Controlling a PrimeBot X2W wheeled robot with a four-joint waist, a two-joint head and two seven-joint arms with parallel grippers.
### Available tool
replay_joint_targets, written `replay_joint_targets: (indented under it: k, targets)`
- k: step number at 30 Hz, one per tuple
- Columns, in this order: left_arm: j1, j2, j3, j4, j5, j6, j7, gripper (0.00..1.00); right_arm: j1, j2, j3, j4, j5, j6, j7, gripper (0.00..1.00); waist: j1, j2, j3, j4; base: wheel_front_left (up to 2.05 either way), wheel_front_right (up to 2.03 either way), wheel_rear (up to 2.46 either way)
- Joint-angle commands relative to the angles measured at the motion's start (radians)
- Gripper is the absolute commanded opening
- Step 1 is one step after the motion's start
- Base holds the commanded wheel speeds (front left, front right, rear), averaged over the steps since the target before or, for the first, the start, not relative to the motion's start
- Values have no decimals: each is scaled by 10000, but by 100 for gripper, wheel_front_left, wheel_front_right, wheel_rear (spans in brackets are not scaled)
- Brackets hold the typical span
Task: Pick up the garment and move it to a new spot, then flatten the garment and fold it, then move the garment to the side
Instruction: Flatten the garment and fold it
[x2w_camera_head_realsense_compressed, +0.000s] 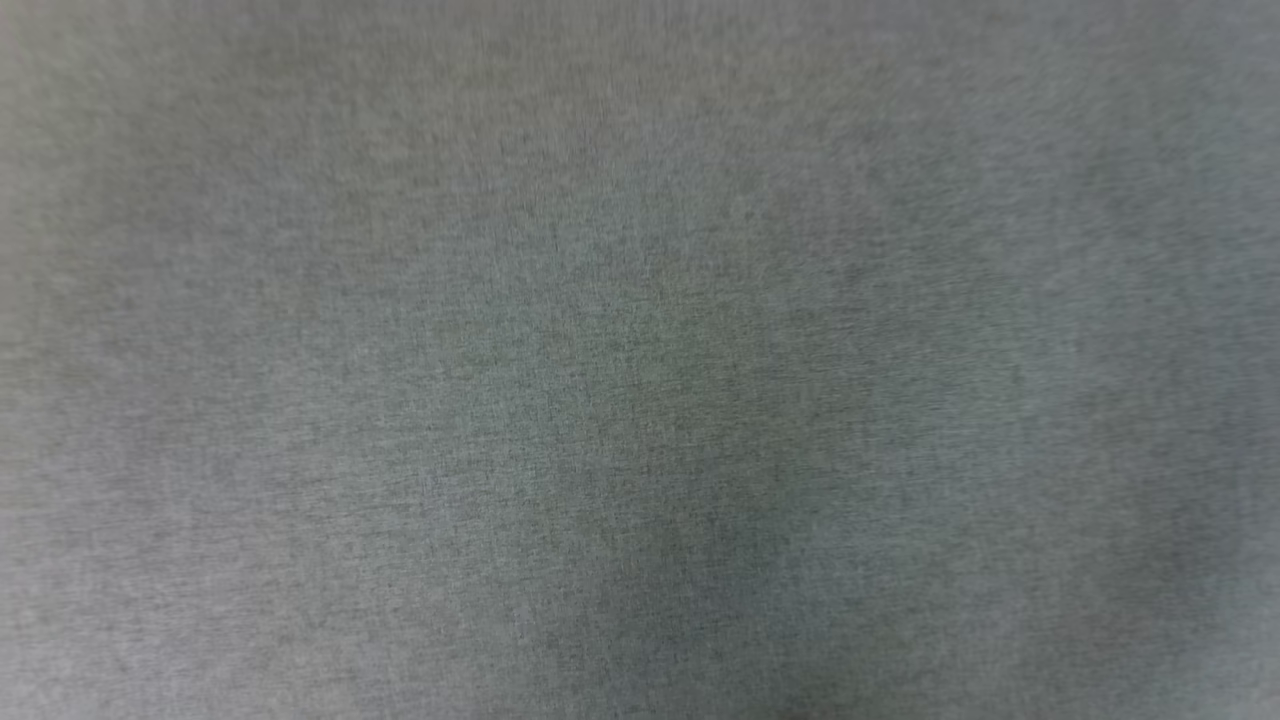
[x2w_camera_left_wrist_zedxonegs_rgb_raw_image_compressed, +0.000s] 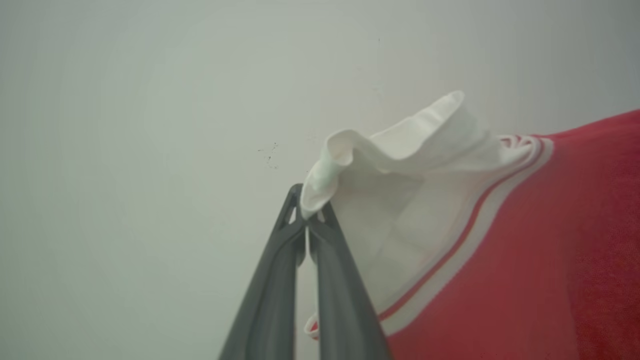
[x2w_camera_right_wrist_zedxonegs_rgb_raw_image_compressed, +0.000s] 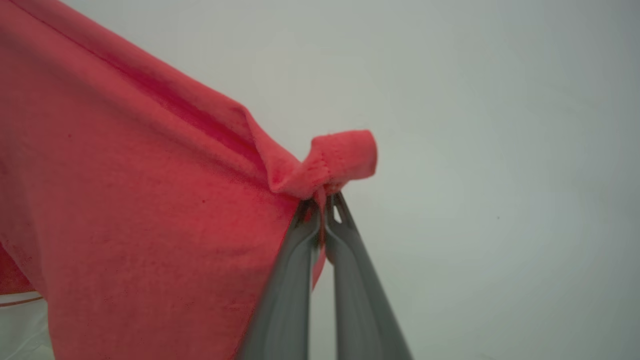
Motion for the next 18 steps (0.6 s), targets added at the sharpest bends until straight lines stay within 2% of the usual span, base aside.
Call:
replay_joint_targets:
  k: [1,5,8,13,18]
  targets:
    - [-230,-97,-28,211,69,-5,-140,0,-201,26,-57,233,-166,-18,-172,0,-3,0,478,84,0,0,0]
    - [-861,-491,-262,1267,188,-125,-797,0,-760,187,-85,1319,-753,-18,-999,0,-3,0,977,244,0,0,0]
    - [-765,-775,-509,1840,135,-210,-1307,0,-839,281,-53,1957,-1046,-18,-1515,0,-3,0,1265,410,0,0,0]
    - [274,-1195,-1051,2419,-82,-325,-1903,0,-245,316,475,2774,-1472,-17,-2349,0,-3,0,1390,714,0,0,0]
    - [2205,-1600,-1538,2355,-524,-348,-2219,0,963,403,1227,3362,-1873,-17,-3260,0,-3,0,1099,986,0,0,0]
